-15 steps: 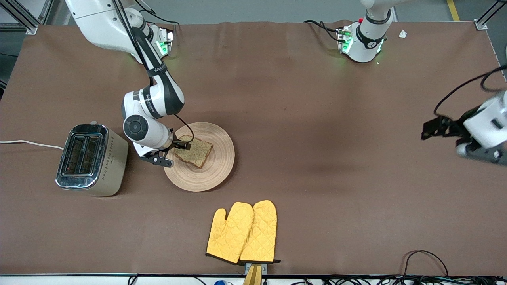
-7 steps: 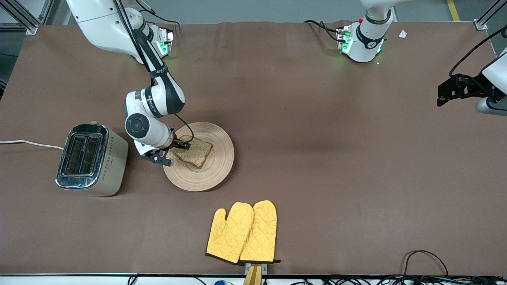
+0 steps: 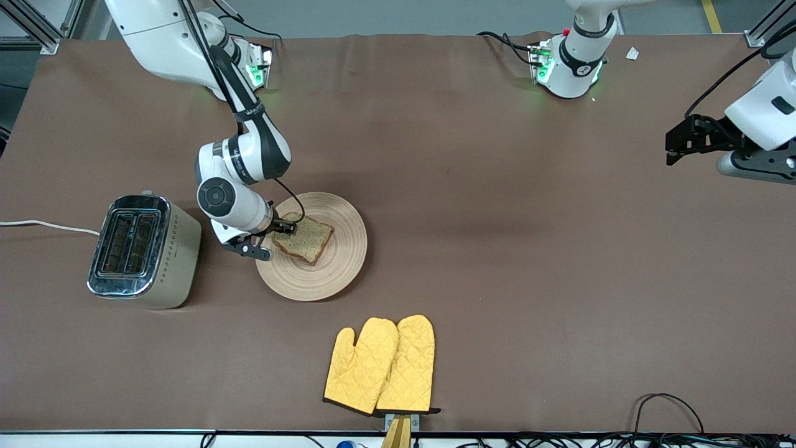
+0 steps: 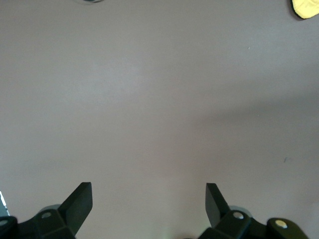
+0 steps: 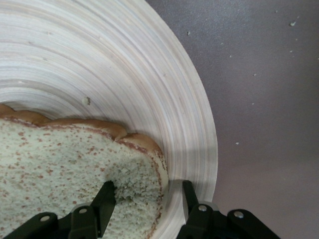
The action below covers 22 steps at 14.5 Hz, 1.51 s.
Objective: Move plate and put bread in toaster
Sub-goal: 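Lift the bread with the right gripper and carry it to the toaster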
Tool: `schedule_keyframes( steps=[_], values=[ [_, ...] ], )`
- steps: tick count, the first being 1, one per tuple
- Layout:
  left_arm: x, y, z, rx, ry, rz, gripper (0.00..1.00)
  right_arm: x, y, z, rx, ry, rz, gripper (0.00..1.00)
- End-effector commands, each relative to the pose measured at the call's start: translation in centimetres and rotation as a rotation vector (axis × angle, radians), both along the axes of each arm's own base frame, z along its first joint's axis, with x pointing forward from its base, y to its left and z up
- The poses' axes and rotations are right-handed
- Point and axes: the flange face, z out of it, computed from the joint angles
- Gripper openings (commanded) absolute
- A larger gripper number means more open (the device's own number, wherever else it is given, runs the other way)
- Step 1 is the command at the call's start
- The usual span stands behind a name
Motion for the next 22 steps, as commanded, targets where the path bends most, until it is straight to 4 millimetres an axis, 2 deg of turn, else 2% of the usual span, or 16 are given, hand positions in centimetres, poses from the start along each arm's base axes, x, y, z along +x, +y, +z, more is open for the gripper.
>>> schedule_keyframes(
  steps=[1, 5, 6, 8, 10, 11, 12, 14, 16, 18, 19, 20, 22],
  values=[
    [-0.3, 1.4, 0.6, -0.001, -0.007, 0.023, 1.0, -0.7, 0.3, -0.2, 0.008, 0.006, -0.004, 0.48],
    [0.3, 3.0, -0.1, -0.035, 0.004, 0.074, 1.0, -0.9, 0.9, -0.2, 0.006, 0.007, 0.013, 0.03],
    [0.5, 3.8, -0.1, -0.05, 0.001, 0.092, 1.0, -0.7, 0.8, -0.1, 0.005, 0.009, 0.013, 0.01],
    [1.0, 5.1, 0.2, -0.122, -0.036, 0.124, 1.0, 0.2, 0.7, 1.1, 0.007, 0.03, 0.009, 0.01],
    [1.0, 5.5, 0.4, -0.12, -0.049, 0.21, 1.0, 1.7, 0.5, 3.3, 0.001, 0.07, 0.01, 0.01],
    [1.2, 6.3, 0.3, -0.119, -0.063, 0.233, 1.0, 2.4, 0.8, 4.6, -0.002, 0.079, 0.024, 0.01],
    [1.3, 7.6, -0.1, -0.119, -0.084, 0.247, 1.0, 3.2, 0.5, 6.1, -0.018, 0.097, 0.055, 0.01],
    [0.5, 8.1, -0.4, -0.115, -0.12, 0.199, 1.0, 5.5, -1.3, 10.5, -0.103, 0.123, 0.093, 0.01],
    [-0.6, 7.6, -0.6, -0.109, -0.126, 0.185, 1.0, 6.8, -2.0, 13.8, -0.204, 0.114, 0.177, 0.01],
    [-0.9, 5.9, -0.3, -0.112, -0.127, 0.2, 1.0, 7.6, -3.3, 16.1, -0.288, 0.12, 0.291, 0.0],
    [-1.2, 4.9, 0.0, -0.111, -0.126, 0.227, 1.0, 8.2, -4.4, 17.3, -0.354, 0.126, 0.352, 0.0],
    [-1.5, 4.7, 0.3, -0.107, -0.127, 0.226, 1.0, 8.8, -5.8, 18.5, -0.41, 0.128, 0.405, 0.0],
    [-1.4, 4.8, 0.2, -0.07, -0.127, 0.198, 1.0, 9.3, -8.1, 19.6, -0.504, 0.159, 0.494, 0.0]
  ],
)
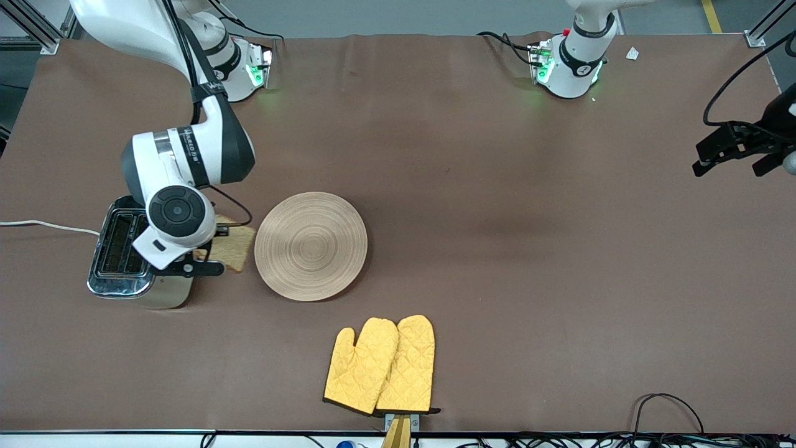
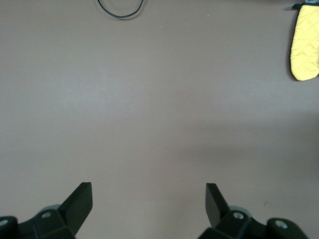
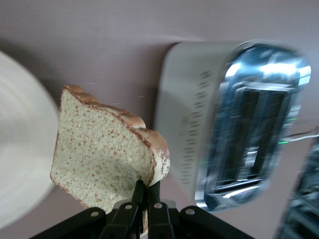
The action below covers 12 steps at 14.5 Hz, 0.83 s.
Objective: Move plate and put bread in toaster
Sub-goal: 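Lift the bread with the right gripper and carry it to the toaster, then lower the bread into a toaster slot with the right gripper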
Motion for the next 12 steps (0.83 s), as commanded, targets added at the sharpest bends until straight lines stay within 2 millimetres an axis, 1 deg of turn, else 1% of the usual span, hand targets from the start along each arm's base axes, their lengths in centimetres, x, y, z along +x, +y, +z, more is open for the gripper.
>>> schedule_keyframes(
  steps=[1, 2, 3, 4, 5, 6, 9, 12],
  values=[
    [-0.6, 0.2, 0.0, 0.03, -0.002, -0.012, 1.0, 0.9, -3.0, 1.5, -0.136, 0.029, 0.116, 0.0],
    [-0.4, 0.2, 0.0, 0.031, -0.004, -0.013, 1.0, 1.1, -3.4, 1.8, -0.184, 0.027, 0.137, 0.0],
    [-0.1, 0.0, 0.8, 0.029, -0.023, -0.01, 1.0, 1.0, -3.9, 2.3, -0.235, 0.035, 0.139, 0.0],
    [0.2, 0.0, 0.8, 0.027, -0.023, -0.008, 1.0, 1.0, -4.6, 3.0, -0.293, 0.045, 0.134, 0.0],
    [0.3, 0.0, 1.0, 0.028, -0.027, -0.008, 1.0, 1.2, -4.9, 4.2, -0.325, 0.036, 0.126, 0.0],
    [0.3, -0.1, 0.9, 0.028, -0.026, -0.01, 1.0, 1.3, -5.4, 5.1, -0.35, 0.039, 0.111, 0.0],
    [0.2, 0.1, 0.8, 0.026, -0.02, -0.008, 1.0, 1.0, -5.8, 5.5, -0.439, 0.048, 0.093, 0.0],
    [0.2, 0.2, 0.7, 0.024, -0.015, -0.005, 1.0, 1.3, -6.9, 5.6, -0.474, 0.046, 0.088, 0.0]
  ],
)
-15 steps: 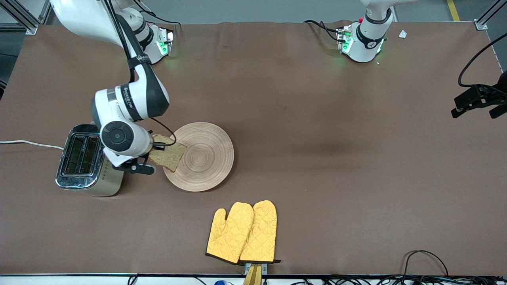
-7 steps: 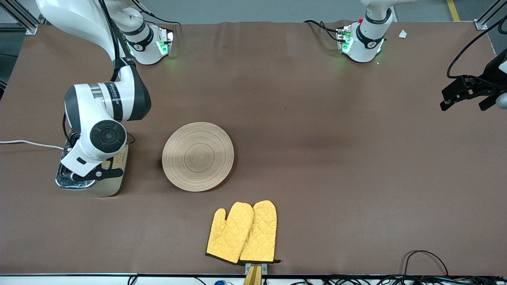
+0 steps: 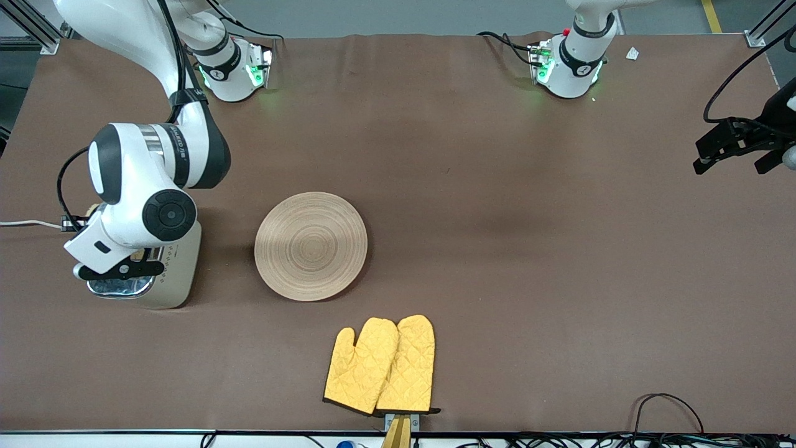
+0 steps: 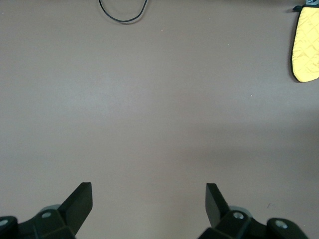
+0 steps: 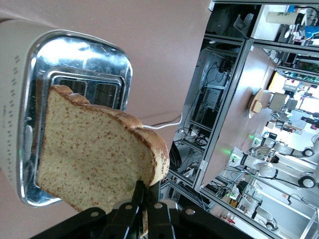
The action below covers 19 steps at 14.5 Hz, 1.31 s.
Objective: Move plate and put bread in toaster
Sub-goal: 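Lower the bread into a toaster slot with the right gripper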
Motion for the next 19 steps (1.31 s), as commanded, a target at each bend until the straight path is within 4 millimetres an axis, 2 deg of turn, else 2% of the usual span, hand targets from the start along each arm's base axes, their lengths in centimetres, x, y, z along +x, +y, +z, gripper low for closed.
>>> schedule_keyframes(
  steps=[1, 5, 9, 12, 13, 14, 15, 16, 17, 18, 19],
  values=[
    [0.1, 0.1, 0.3, 0.012, 0.001, -0.001, 1.0, 0.2, -1.4, 0.0, -0.052, 0.0, -0.009, 0.0],
    [0.0, 0.1, 0.1, 0.013, 0.019, 0.001, 1.0, 1.0, -2.5, -3.4, -0.076, 0.047, -0.018, 0.0],
    [0.0, 0.2, 0.2, 0.015, 0.018, 0.001, 1.0, 1.5, -2.2, -8.1, -0.131, 0.051, -0.037, 0.01],
    [-0.1, 0.2, 0.2, 0.015, 0.018, 0.003, 1.0, 2.1, -2.0, -11.0, -0.108, 0.052, -0.014, 0.03],
    [0.0, 0.3, 0.1, 0.013, 0.019, 0.004, 1.0, 2.3, -2.4, -12.1, -0.103, 0.058, -0.012, 0.16],
    [-0.1, 0.3, 0.2, 0.014, 0.018, 0.003, 1.0, 2.5, -2.5, -12.7, -0.101, 0.06, -0.016, 0.44],
    [-0.1, 0.3, 0.2, 0.015, 0.018, 0.003, 1.0, 2.7, -3.4, -12.5, -0.087, 0.05, -0.037, 0.9],
    [-0.1, 0.3, 0.2, 0.015, 0.018, 0.004, 1.0, 3.0, -3.9, -11.2, -0.062, 0.033, -0.058, 1.0],
    [-0.1, 0.3, 0.2, 0.015, 0.018, 0.004, 1.0, 3.6, -3.1, -9.3, -0.038, 0.004, -0.06, 1.0],
    [-0.1, 0.3, 0.2, 0.015, 0.018, 0.003, 1.0, 3.6, -2.6, -8.1, -0.018, -0.006, -0.076, 1.0],
    [-0.1, 0.3, 0.2, 0.014, 0.018, 0.001, 1.0, 3.2, -2.3, -5.5, 0.004, -0.022, -0.114, 1.0]
  ],
)
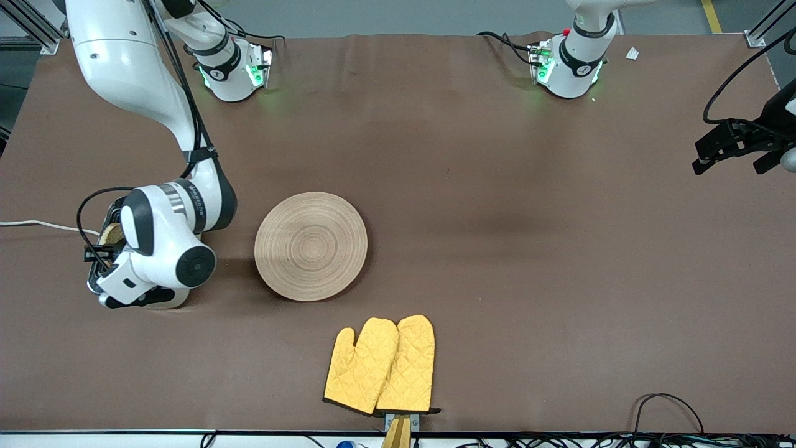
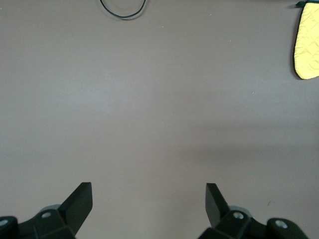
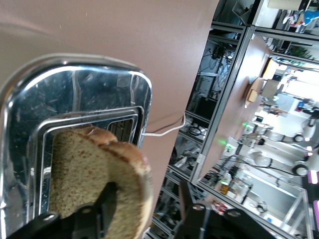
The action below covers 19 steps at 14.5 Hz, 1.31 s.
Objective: Move plate and put bread in toaster
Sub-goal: 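Lower the bread into a toaster slot with the right gripper, then open the right gripper and lift it away from the toaster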
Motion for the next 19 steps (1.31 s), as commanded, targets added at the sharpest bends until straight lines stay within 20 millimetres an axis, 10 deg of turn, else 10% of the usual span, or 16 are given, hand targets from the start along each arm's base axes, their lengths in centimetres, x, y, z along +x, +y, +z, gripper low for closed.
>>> schedule_keyframes(
  steps=[1, 5, 12, 19],
  values=[
    [-0.1, 0.2, 0.5, 0.015, 0.004, -0.001, 1.0, -0.5, 1.8, 6.5, 0.092, -0.066, -0.063, 1.0],
    [-0.1, 0.2, 0.4, 0.017, 0.005, 0.0, 1.0, -2.1, 4.5, 13.4, 0.211, -0.11, -0.122, 1.0],
    [-0.3, 0.2, 0.3, 0.019, 0.024, 0.001, 1.0, -4.7, 0.3, 25.6, 0.593, -0.289, -0.24, 1.0],
    [-0.3, 0.2, 0.3, 0.021, 0.024, -0.001, 1.0, -8.6, -5.8, 27.0, 0.85, -0.352, -0.273, 1.0]
  ],
)
